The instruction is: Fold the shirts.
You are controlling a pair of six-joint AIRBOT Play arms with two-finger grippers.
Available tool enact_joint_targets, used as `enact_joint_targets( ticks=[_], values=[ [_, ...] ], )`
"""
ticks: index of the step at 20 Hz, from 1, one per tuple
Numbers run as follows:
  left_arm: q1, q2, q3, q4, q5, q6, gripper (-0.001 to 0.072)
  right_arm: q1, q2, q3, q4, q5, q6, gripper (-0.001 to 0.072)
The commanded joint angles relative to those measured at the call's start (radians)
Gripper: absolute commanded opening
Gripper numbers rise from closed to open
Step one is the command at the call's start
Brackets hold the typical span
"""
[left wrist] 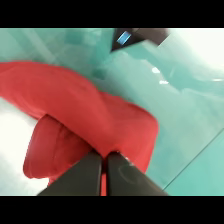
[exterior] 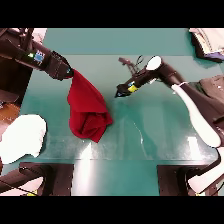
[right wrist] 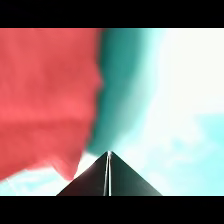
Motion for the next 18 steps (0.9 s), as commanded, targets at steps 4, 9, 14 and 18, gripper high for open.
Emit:
enact_joint_targets(
  ticks=[4, 9, 14, 18],
  values=[
    [0.001, 0.0, 0.022, -0.348, 0.189, 0.034, 0.0025, -0.11, 0.188, 0.0, -0.195, 0.079, 0.002, 0.0012],
    [0.001, 0.0, 0.066, -0.27, 0.114, 0.049, 0.0025, -0.195, 0.222, -0.051, -0.084, 0.185, 0.012, 0.037],
    [0.001, -0.001, 0.048, 0.103, -0.168, 0.015, 0.0025, -0.174, 0.221, -0.369, 0.145, 0.026, -0.013, 0.0462],
    [0.001, -0.001, -0.094, 0.291, -0.237, -0.036, 0.0025, -0.077, 0.221, -0.543, 0.28, -0.137, -0.08, 0.0607]
  ],
)
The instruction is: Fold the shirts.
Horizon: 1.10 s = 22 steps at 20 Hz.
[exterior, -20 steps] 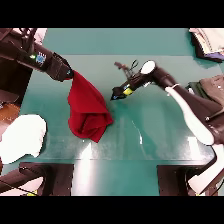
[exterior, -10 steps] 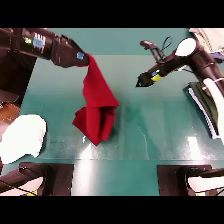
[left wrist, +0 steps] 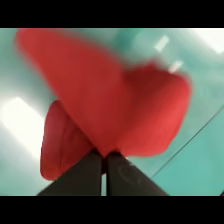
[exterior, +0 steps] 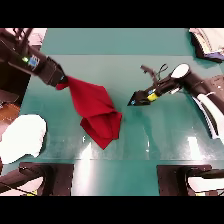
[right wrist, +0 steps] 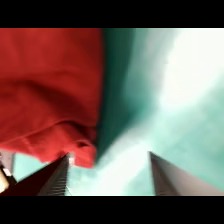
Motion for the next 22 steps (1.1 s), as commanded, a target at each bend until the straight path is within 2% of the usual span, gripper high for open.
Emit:
enact_joint_targets(
  ticks=[1, 6, 14, 16, 22],
  values=[
    [0.0, -0.001, -0.137, 0.184, -0.065, -0.031, 0.0025, 0.08, 0.001, -0.137, 0.127, -0.159, -0.043, 0.0606],
    [0.0, -0.001, -0.352, 0.185, 0.071, -0.03, 0.0025, 0.181, 0.001, -0.16, 0.124, -0.333, -0.043, 0.0604],
    [0.0, -0.001, -0.36, 0.154, 0.085, -0.032, 0.0025, 0.214, 0.001, -0.159, 0.175, -0.498, -0.043, 0.0582],
    [0.0, -0.001, -0.36, 0.128, 0.096, -0.032, 0.0025, 0.225, -0.007, -0.156, 0.205, -0.491, -0.043, 0.0442],
    [0.0, -0.001, -0.36, 0.095, 0.107, -0.031, 0.0025, 0.267, -0.099, -0.056, 0.21, -0.301, -0.07, 0.0417]
  ],
)
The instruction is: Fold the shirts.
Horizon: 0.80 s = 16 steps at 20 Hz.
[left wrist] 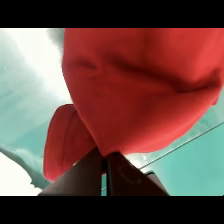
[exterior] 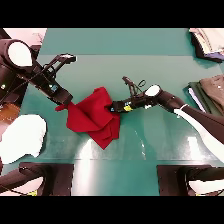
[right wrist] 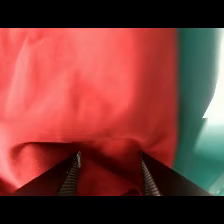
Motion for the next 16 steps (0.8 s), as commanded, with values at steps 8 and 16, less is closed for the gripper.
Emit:
enact_joint_targets(
  ticks=[8, 16],
  values=[
    [0.0, 0.001, 0.07, -0.014, 0.01, 0.0, 0.0025, -0.083, 0.059, 0.137, -0.19, 0.069, 0.009, 0.0011],
    [0.0, 0.001, 0.139, -0.071, 0.042, -0.001, 0.0025, -0.093, -0.027, 0.127, -0.085, 0.066, 0.012, 0.0602]
  ],
)
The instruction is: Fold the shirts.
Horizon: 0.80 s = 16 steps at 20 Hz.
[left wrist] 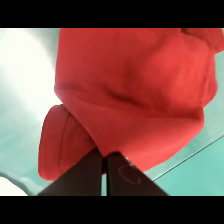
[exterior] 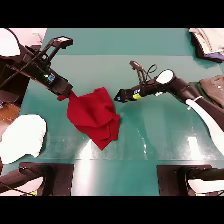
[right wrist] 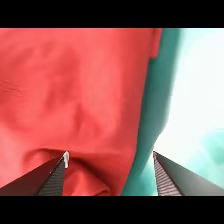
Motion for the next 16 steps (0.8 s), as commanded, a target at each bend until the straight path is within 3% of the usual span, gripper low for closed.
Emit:
enact_joint_targets(
  ticks=[1, 3, 4, 5, 6, 10, 14, 16],
  values=[
    [0.0, 0.0, 0.01, -0.024, 0.008, -0.005, 0.0025, 0.026, -0.111, 0.024, 0.112, 0.005, -0.01, 0.06],
    [0.0, 0.0, 0.01, -0.025, 0.007, -0.017, 0.0025, 0.057, -0.189, 0.086, 0.132, 0.019, -0.011, 0.0539],
    [0.0, 0.0, 0.01, -0.025, 0.007, -0.018, 0.0025, 0.069, -0.22, 0.124, 0.131, 0.028, -0.011, 0.0446],
    [0.0, 0.0, 0.01, -0.026, 0.006, -0.019, 0.0025, 0.079, -0.243, 0.163, 0.129, 0.037, -0.012, 0.0263],
    [0.0, 0.0, 0.01, -0.027, 0.005, -0.023, 0.0025, 0.082, -0.258, 0.2, 0.119, 0.045, -0.013, 0.0024],
    [0.0, 0.0, 0.066, -0.025, -0.014, -0.022, 0.0025, 0.027, -0.174, 0.29, -0.008, 0.079, -0.003, 0.0011],
    [0.0, 0.0, 0.344, -0.058, -0.005, -0.035, 0.0025, -0.118, 0.071, 0.413, -0.261, 0.16, 0.066, 0.0011],
    [0.0, 0.0, 0.488, -0.15, 0.027, -0.048, 0.0025, -0.182, 0.186, 0.497, -0.323, 0.188, 0.069, 0.0011]
  ],
)
